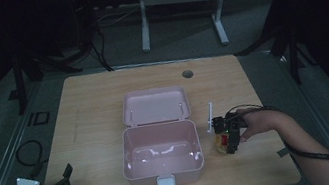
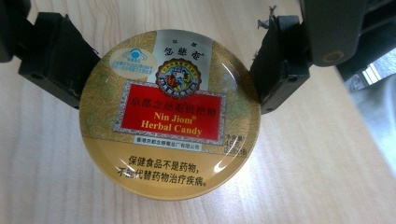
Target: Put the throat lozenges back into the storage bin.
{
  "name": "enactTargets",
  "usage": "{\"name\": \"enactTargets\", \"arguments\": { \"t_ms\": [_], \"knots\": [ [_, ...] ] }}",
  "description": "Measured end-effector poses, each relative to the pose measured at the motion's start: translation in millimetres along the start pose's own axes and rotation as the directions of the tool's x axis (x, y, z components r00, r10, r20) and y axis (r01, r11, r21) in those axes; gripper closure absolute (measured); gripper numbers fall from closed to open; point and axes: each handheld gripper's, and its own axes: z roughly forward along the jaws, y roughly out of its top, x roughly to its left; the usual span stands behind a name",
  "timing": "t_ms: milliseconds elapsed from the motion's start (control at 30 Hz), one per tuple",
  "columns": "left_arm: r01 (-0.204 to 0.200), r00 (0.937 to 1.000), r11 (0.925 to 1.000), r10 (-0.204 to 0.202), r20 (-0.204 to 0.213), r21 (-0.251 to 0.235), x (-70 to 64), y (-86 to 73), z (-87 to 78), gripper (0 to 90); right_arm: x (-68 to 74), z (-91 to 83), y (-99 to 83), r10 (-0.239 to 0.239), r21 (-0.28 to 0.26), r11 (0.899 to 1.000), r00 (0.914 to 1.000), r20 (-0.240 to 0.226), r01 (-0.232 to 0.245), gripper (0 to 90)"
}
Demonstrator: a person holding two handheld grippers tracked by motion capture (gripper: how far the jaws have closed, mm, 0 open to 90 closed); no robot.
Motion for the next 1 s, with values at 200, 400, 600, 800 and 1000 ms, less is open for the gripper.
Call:
{"name": "enactTargets", "arguments": {
  "t_ms": [200, 400, 600, 800, 1000],
  "knots": [
    [0.0, 1.0, 1.0, 0.0, -0.001, 0.001, 0.0, 0.0, 0.1, 3.0, 4.8, -17.2, -0.4, -0.007, 0.023, 1.0, 1.0, -0.001, 0.007, 20.5],
    [0.0, 1.0, 1.0, 0.0, -0.001, 0.001, 0.0, 0.1, 0.1, 3.0, 12.2, -42.2, -1.4, -0.017, 0.031, 0.999, 0.9998, 0.005, 0.017, 20.6],
    [-0.002, 1.0, 1.0, 0.002, -0.002, 0.003, -0.2, 0.1, 0.2, 3.0, 19.0, -71.3, -4.8, -0.012, 0.043, 0.999, 0.9998, 0.019, 0.011, 20.6],
    [0.002, 1.0, 1.0, -0.002, -0.002, 0.0, 0.1, 0.0, 0.0, 3.0, 28.9, -108.2, -9.6, -0.005, -0.003, 1.0, 0.9983, 0.058, 0.005, 20.6],
    [-0.001, 1.0, 1.0, 0.001, -0.002, 0.002, -0.1, 0.1, 0.2, 3.0, 32.4, -123.5, -11.9, 0.002, -0.016, 1.0, 0.9976, 0.069, -0.001, 20.6]
  ]
}}
